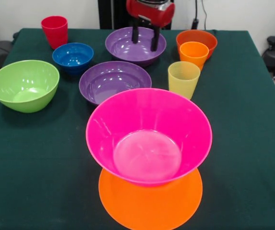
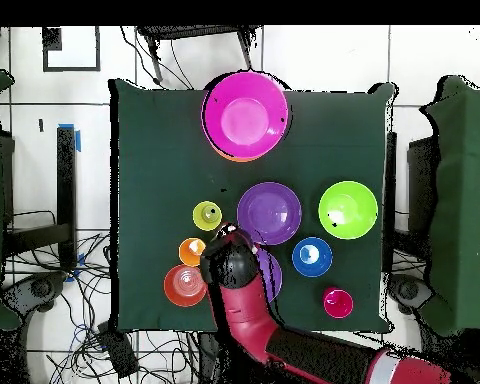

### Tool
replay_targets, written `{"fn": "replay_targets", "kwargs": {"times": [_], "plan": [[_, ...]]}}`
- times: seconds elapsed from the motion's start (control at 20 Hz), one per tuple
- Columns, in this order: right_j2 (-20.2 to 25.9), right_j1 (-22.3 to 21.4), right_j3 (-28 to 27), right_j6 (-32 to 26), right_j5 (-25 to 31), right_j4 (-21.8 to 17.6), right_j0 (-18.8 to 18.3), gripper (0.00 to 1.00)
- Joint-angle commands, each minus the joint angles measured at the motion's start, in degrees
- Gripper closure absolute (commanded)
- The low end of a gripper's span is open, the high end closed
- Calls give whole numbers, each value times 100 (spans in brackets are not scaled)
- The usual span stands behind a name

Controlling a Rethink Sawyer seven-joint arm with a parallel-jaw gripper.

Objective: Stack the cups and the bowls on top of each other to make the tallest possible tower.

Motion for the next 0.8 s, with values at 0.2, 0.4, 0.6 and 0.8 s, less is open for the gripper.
{"fn": "replay_targets", "kwargs": {"times": [0.2, 0.4, 0.6, 0.8], "plan": [[-1305, 848, -50, 1258, 594, -1069, 333, 0], [-1769, 1480, -334, 1722, 447, -1967, 303, 0], [-2160, 1908, -558, 1977, 455, -2623, 246, 0], [-2461, 2193, -788, 2128, 495, -3136, 221, 0]]}}
